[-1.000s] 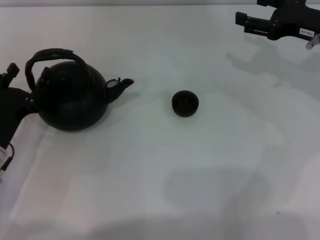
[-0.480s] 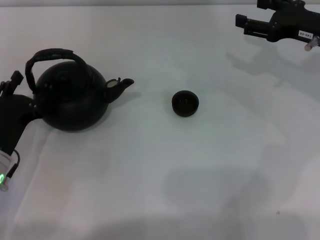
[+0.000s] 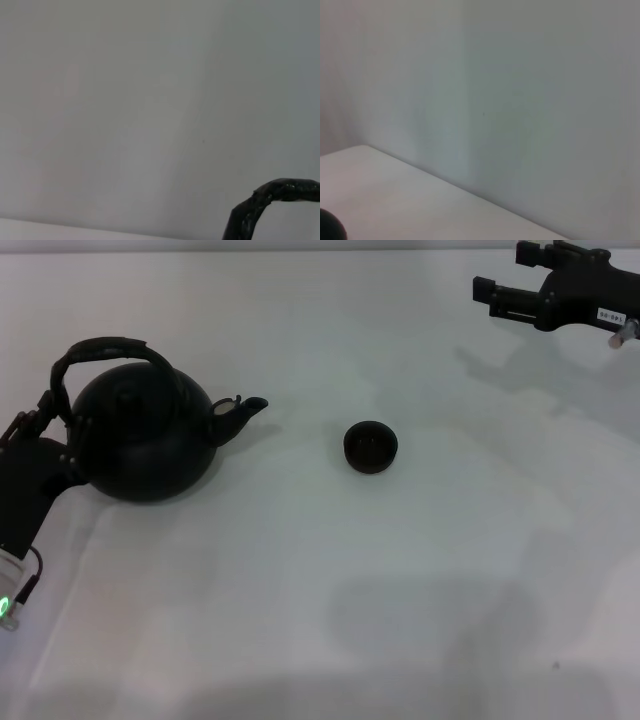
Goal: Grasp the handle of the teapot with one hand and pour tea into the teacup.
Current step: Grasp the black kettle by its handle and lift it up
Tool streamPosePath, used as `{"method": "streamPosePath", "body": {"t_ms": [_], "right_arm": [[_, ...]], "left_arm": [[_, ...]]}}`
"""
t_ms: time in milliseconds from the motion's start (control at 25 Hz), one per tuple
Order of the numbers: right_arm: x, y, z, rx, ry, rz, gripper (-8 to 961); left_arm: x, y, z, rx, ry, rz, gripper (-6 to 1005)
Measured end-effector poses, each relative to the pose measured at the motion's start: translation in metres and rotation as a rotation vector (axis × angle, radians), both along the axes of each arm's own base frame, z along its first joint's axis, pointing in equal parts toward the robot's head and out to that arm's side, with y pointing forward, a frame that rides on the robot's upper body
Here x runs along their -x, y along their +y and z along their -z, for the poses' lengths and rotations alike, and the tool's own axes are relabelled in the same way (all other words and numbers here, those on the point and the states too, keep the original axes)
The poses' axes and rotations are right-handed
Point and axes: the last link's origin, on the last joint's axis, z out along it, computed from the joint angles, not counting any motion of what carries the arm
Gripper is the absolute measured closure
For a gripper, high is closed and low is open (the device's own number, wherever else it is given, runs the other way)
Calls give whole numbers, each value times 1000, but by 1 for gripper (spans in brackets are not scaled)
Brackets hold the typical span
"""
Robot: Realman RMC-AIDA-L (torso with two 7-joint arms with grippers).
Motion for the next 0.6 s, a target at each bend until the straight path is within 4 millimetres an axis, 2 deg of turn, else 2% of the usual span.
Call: {"method": "streamPosePath", "body": {"t_ms": [80, 600], "right_arm": [[-1, -1, 0, 2, -1, 2, 109], [-8, -5, 3, 10, 3, 24, 109]], "left_arm": [[0, 0, -1, -2, -3, 2, 476], [-2, 1, -4, -20, -10, 14, 639]]}}
